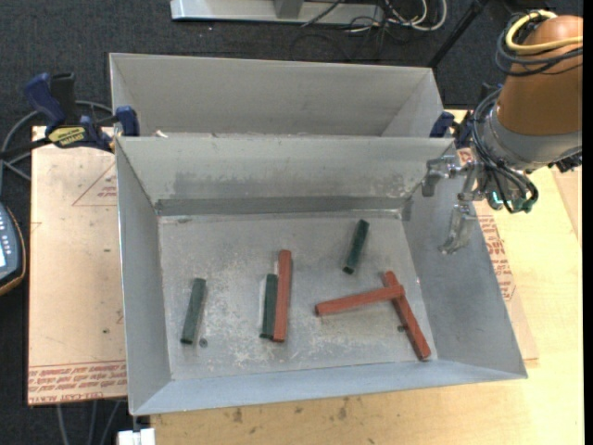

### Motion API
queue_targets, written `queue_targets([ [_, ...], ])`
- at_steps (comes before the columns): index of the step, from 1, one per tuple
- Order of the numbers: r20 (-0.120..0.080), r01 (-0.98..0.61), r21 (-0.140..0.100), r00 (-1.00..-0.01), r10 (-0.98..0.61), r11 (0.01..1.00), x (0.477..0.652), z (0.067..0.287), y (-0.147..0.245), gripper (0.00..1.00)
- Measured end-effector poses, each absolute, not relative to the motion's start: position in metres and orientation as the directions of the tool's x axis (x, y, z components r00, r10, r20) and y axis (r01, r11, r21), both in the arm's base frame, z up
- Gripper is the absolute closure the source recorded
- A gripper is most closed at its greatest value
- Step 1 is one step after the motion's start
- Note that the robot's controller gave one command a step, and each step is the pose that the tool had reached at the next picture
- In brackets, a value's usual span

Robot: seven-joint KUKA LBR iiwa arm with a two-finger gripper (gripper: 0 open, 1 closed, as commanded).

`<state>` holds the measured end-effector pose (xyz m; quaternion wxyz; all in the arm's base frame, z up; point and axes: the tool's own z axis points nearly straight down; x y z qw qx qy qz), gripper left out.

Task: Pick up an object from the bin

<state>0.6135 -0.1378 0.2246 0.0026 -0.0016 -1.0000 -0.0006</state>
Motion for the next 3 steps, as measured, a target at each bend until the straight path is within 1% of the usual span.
queue_targets([
  [1,-0.002,-0.338,0.001,-0.941,-0.338,0.941,0.625,0.075,-0.096,0.00],
  [2,0.001,-0.430,-0.001,-0.903,-0.430,0.903,0.538,0.126,-0.130,0.00],
  [3,-0.005,-0.804,-0.002,-0.595,-0.804,0.595,0.585,0.124,-0.089,0.00],
])
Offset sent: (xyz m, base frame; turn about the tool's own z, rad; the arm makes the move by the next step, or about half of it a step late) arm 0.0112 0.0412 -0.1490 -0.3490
